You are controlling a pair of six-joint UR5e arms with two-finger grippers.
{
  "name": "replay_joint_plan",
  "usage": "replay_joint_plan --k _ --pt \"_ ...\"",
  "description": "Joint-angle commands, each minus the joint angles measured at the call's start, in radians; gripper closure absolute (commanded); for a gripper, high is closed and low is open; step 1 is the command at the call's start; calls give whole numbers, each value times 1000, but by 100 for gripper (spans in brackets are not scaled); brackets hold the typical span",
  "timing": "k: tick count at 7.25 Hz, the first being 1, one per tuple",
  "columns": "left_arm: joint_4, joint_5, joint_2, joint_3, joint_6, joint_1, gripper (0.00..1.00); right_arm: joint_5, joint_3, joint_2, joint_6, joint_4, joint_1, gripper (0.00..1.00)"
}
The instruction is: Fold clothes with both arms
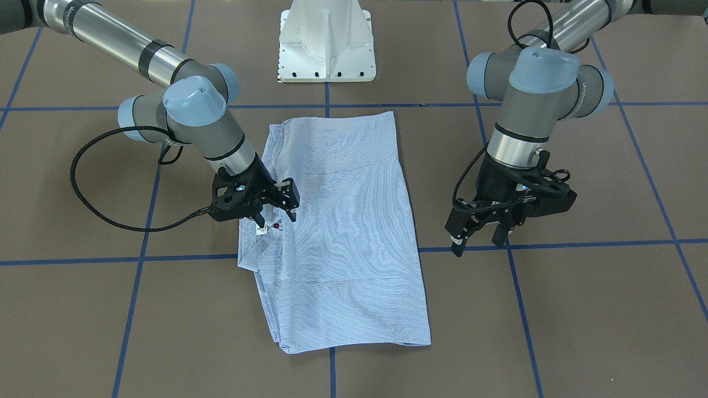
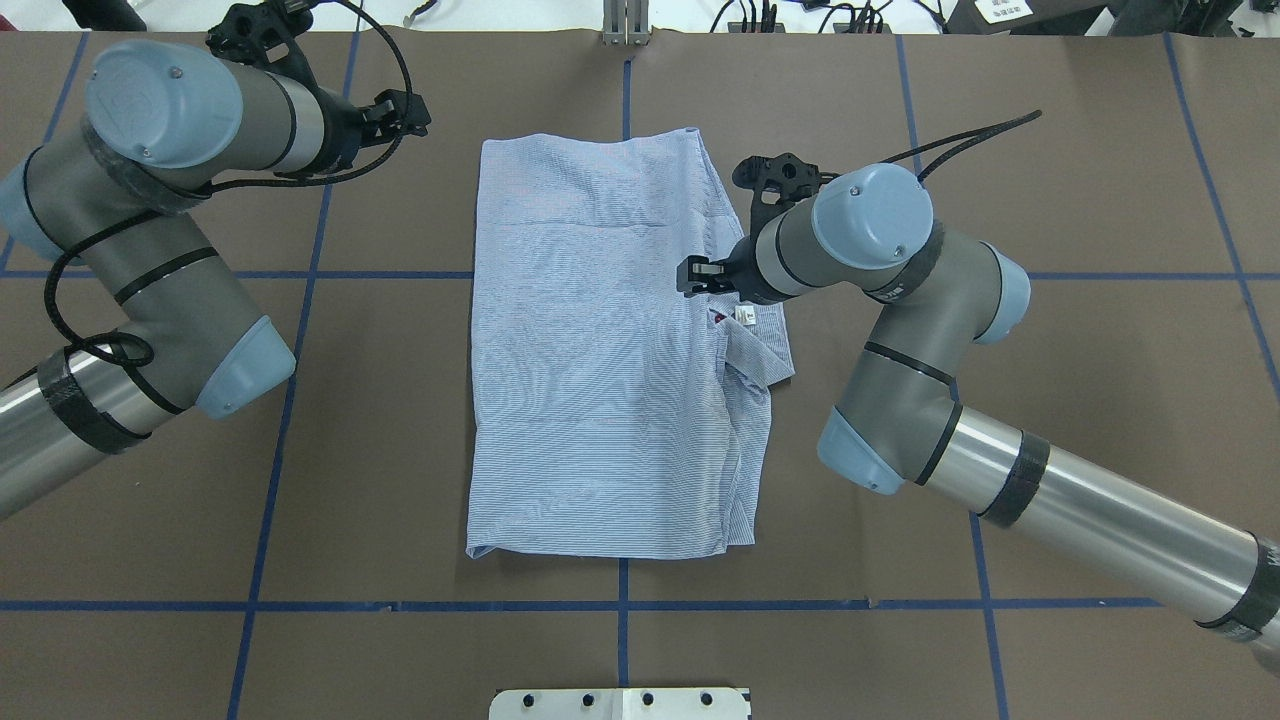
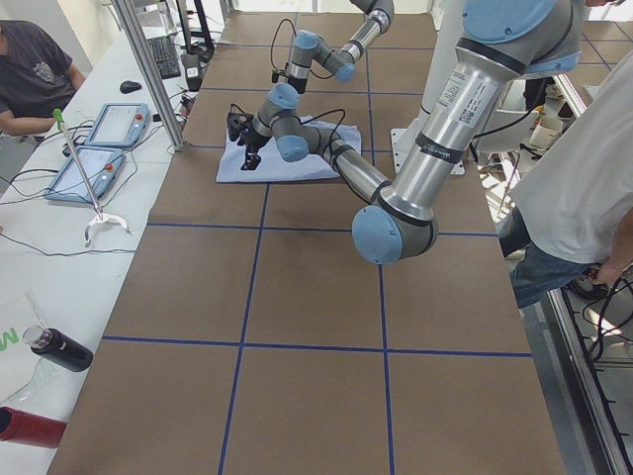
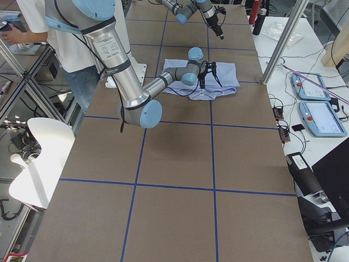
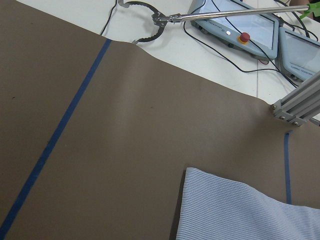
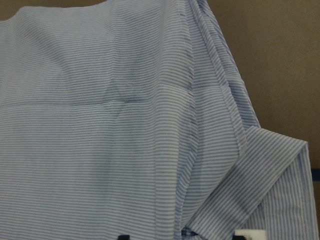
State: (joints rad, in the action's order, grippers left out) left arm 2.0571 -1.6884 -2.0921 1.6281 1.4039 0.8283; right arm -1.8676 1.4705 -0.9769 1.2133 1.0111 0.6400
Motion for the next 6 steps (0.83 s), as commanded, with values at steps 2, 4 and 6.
replay_joint_plan --k 2,4,6 --pt "0 -1 0 0 1 0 0 -22 7 -2 -9 50 21 44" --pt "0 -1 1 -1 1 0 0 -35 1 0 -9 55 26 47" --pt "0 -1 1 0 1 0 0 -28 -50 41 -12 53 20 48"
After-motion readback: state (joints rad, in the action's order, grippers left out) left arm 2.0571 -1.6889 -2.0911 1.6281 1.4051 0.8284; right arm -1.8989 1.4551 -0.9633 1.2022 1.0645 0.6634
